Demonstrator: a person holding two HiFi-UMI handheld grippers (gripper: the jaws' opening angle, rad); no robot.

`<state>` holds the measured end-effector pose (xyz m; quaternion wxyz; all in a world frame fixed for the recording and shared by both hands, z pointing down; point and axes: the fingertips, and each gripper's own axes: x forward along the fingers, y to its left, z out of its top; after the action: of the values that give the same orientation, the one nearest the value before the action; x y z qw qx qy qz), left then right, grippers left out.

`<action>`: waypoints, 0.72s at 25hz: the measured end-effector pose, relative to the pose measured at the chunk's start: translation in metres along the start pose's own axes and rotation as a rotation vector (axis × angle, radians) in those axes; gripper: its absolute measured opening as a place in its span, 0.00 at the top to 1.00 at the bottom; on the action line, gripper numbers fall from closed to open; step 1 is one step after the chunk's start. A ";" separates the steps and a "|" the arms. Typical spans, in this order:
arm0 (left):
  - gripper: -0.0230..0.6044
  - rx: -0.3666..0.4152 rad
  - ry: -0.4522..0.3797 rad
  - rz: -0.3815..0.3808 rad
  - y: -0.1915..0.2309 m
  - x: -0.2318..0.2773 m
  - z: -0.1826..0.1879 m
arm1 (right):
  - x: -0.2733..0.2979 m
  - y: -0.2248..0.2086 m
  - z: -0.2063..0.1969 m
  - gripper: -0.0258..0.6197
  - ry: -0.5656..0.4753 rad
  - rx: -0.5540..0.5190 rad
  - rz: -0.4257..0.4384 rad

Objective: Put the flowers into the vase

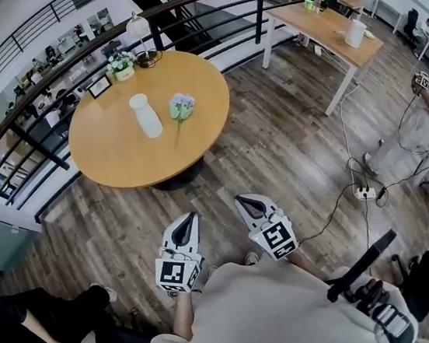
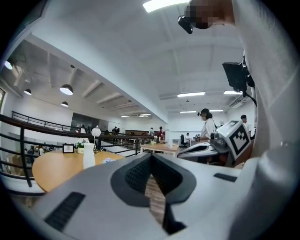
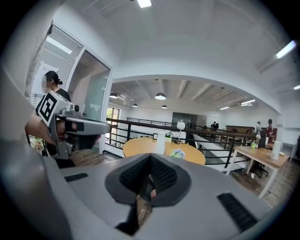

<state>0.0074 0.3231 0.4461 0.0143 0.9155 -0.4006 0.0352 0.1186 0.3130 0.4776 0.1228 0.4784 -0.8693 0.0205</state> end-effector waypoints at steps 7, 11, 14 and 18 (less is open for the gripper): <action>0.95 0.015 -0.014 0.024 -0.006 -0.002 -0.001 | -0.010 -0.006 0.003 0.95 -0.047 0.006 -0.003; 0.95 0.021 -0.005 0.039 -0.010 0.003 -0.002 | -0.012 -0.008 0.004 0.95 -0.065 0.014 0.043; 0.95 0.031 0.009 0.043 -0.013 0.010 -0.004 | -0.013 -0.011 -0.001 0.95 -0.058 0.022 0.056; 0.95 0.041 0.017 0.054 -0.020 0.023 0.000 | -0.024 -0.023 -0.011 0.95 -0.038 0.030 0.069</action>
<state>0.0375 0.3201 0.4477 -0.0020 0.9040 -0.4244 0.0517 0.1521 0.3222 0.4810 0.0982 0.4502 -0.8871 0.0287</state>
